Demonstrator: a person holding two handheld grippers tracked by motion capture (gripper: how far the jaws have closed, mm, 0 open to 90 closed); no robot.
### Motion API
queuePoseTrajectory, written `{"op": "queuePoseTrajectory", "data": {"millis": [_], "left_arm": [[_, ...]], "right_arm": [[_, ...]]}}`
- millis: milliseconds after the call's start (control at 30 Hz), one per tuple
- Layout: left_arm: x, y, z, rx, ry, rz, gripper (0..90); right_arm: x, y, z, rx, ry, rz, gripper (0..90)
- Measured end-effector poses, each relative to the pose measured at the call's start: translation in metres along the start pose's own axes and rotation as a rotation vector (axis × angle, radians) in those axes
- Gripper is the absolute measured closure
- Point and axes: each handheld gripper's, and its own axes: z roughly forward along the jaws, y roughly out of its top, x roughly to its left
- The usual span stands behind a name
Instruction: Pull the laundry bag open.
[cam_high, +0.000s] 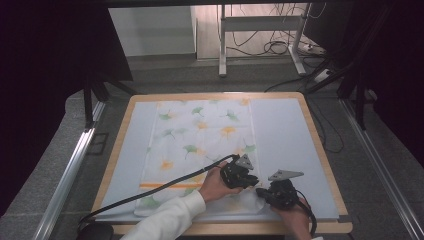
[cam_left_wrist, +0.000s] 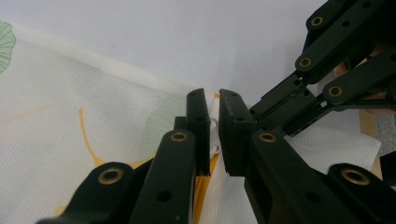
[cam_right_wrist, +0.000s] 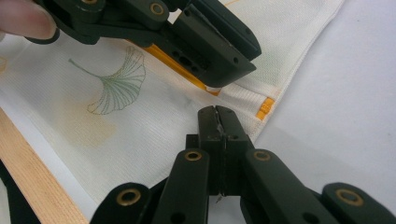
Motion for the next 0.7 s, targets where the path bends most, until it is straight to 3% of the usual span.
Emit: {"op": "queuePoseTrajectory", "data": {"millis": [433, 467, 700], "left_arm": [[0.0032, 0.0, 0.0039, 0.019, 0.009, -0.036, 82.0], [0.0008, 0.001, 0.0074, 0.049, 0.028, -0.018, 82.1], [-0.0049, 0.0026, 0.0071, 0.073, 0.064, 0.024, 83.5]], "right_arm": [[-0.0004, 0.0002, -0.0001, 0.005, 0.001, -0.001, 89.4], [-0.0005, 0.0002, -0.0001, 0.004, 0.001, -0.001, 89.4], [-0.0001, 0.0002, 0.0001, 0.005, -0.001, 0.0, 89.5]]}}
